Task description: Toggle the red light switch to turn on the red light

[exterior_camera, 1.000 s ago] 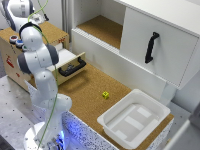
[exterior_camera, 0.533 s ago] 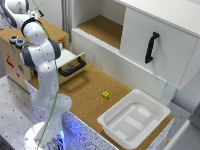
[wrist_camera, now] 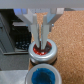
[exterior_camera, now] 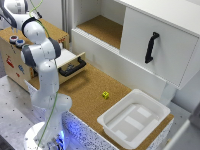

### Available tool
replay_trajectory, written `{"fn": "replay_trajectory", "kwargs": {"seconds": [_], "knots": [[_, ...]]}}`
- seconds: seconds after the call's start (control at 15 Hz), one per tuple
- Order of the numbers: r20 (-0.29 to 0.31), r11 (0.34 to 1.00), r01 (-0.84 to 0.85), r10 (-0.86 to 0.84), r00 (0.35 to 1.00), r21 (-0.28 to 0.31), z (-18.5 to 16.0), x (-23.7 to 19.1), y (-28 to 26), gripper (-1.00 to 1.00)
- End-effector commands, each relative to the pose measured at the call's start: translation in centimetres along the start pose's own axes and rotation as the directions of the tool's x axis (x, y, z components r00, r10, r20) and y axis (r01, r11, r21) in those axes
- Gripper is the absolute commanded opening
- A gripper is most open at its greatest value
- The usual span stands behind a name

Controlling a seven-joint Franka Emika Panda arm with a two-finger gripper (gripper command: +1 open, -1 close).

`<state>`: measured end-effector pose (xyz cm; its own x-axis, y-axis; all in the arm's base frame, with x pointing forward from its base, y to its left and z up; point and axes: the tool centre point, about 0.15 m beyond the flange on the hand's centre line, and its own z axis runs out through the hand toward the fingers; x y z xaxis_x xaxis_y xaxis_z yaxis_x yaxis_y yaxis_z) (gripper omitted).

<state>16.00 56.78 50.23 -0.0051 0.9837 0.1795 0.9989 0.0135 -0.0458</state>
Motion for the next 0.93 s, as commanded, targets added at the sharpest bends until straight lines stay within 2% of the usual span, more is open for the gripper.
{"fn": "replay_trajectory", "kwargs": {"seconds": [0.0,0.47,0.67,0.87], "knots": [[0.129,1.0,-0.003,0.006,0.992,-0.026,1.3,4.0,0.3,-1.0],[0.129,1.0,0.018,-0.02,0.991,0.023,4.1,5.1,0.2,-1.0],[0.159,0.999,0.004,-0.009,0.987,0.034,6.9,5.3,1.1,-1.0],[0.141,1.0,-0.023,0.022,0.99,0.005,6.7,4.7,2.0,-1.0]]}}
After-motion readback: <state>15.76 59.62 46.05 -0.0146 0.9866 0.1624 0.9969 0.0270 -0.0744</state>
